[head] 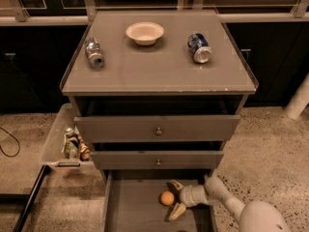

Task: Pick orange from bottom drawer and place on counter

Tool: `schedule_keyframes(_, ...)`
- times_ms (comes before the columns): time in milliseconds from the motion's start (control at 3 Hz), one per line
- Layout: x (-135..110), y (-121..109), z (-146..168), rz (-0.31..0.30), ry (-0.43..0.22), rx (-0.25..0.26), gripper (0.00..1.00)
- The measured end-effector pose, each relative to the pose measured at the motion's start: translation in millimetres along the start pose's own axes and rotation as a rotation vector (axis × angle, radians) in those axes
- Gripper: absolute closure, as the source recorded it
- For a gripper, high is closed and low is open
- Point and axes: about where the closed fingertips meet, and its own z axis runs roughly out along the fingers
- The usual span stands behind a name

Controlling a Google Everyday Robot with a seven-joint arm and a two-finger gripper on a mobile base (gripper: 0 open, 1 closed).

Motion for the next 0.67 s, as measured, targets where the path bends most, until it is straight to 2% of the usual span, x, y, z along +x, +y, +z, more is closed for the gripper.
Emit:
schedule_keyframes(333,0.2,-0.3,0.3,0.001,0.000,0.001,0.17)
schedule_keyframes(667,0.2,-0.3,0.3,0.001,0.000,0.000,0.41)
